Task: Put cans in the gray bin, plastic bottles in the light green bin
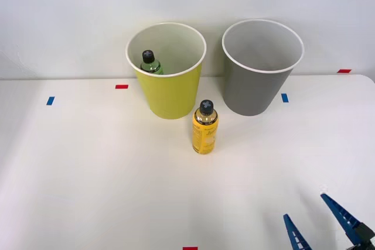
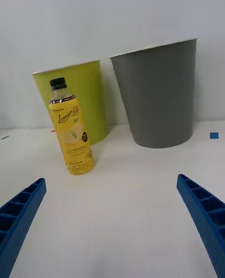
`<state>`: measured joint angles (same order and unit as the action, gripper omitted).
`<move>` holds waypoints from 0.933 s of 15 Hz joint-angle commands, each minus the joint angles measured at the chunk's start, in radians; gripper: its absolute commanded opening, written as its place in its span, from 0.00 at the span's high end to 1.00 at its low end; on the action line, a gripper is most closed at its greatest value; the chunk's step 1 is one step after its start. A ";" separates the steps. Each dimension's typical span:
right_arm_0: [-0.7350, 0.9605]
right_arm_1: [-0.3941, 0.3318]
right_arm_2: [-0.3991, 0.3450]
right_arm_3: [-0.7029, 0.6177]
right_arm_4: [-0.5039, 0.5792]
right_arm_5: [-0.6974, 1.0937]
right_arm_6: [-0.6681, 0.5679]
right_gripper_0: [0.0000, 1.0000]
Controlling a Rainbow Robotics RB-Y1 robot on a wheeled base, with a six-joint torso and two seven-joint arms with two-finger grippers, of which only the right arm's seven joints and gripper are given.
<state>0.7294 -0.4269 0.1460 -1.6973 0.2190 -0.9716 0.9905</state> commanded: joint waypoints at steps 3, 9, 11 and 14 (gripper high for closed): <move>-0.127 -0.109 0.199 0.001 -0.233 0.126 0.261 0.00; -0.340 -0.242 0.497 0.001 -0.612 0.162 0.562 0.00; -0.401 -0.253 0.555 0.001 -0.696 0.163 0.654 0.00; -0.481 -0.263 0.627 0.001 -0.819 0.169 0.751 0.00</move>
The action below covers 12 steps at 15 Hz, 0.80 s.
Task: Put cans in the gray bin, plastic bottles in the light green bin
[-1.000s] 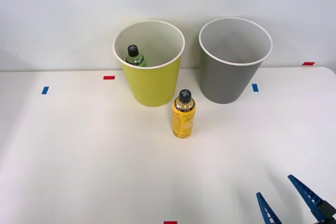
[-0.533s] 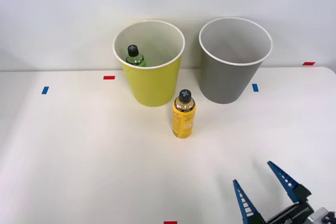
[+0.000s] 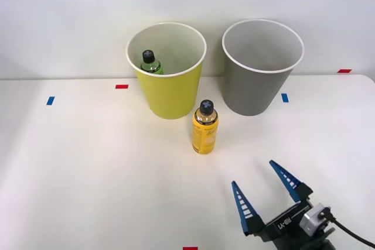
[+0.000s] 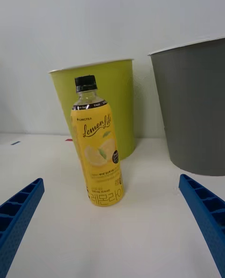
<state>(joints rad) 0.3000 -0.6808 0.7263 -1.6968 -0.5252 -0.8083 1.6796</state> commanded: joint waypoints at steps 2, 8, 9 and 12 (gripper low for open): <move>-0.104 -0.002 0.064 0.000 -0.128 0.055 0.120 0.00; -0.248 0.012 0.148 0.000 -0.272 0.087 0.147 0.00; -0.260 0.007 0.150 0.000 -0.279 0.087 0.155 0.00; -0.282 0.004 0.150 0.000 -0.292 0.113 0.177 0.00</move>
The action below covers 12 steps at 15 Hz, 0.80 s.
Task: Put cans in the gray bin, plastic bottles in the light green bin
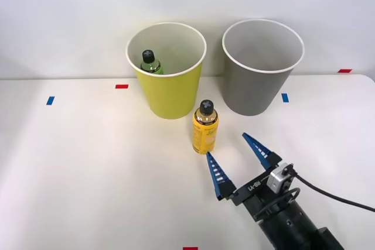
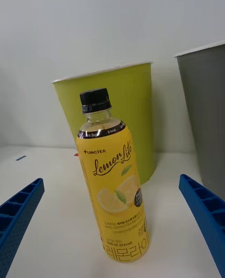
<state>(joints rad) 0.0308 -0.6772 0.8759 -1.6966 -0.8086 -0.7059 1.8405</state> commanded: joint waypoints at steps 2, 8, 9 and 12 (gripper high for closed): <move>-0.022 0.008 0.012 0.000 -0.015 0.014 0.033 0.00; -0.088 0.047 0.055 0.000 -0.199 0.046 0.237 0.00; -0.104 0.054 0.055 0.000 -0.247 0.062 0.286 0.00; -0.134 0.068 0.060 0.000 -0.360 0.080 0.401 0.00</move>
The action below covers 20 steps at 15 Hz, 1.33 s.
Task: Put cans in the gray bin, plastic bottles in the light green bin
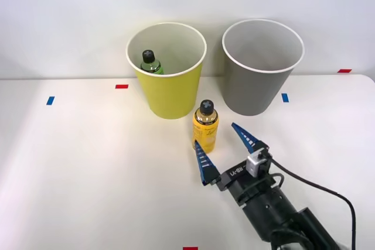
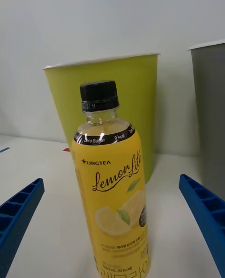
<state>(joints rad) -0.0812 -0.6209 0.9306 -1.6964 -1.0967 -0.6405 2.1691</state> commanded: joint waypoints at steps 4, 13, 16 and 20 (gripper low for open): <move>-0.057 0.030 0.014 0.000 -0.189 0.028 0.181 0.00; -0.103 0.059 0.022 0.000 -0.350 0.050 0.337 0.00; -0.112 0.069 0.022 0.018 -0.353 0.054 0.341 0.00; -0.134 0.098 0.010 0.086 -0.322 0.053 0.330 0.00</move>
<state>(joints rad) -0.2127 -0.5263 0.9440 -1.6137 -1.4220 -0.5868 2.5006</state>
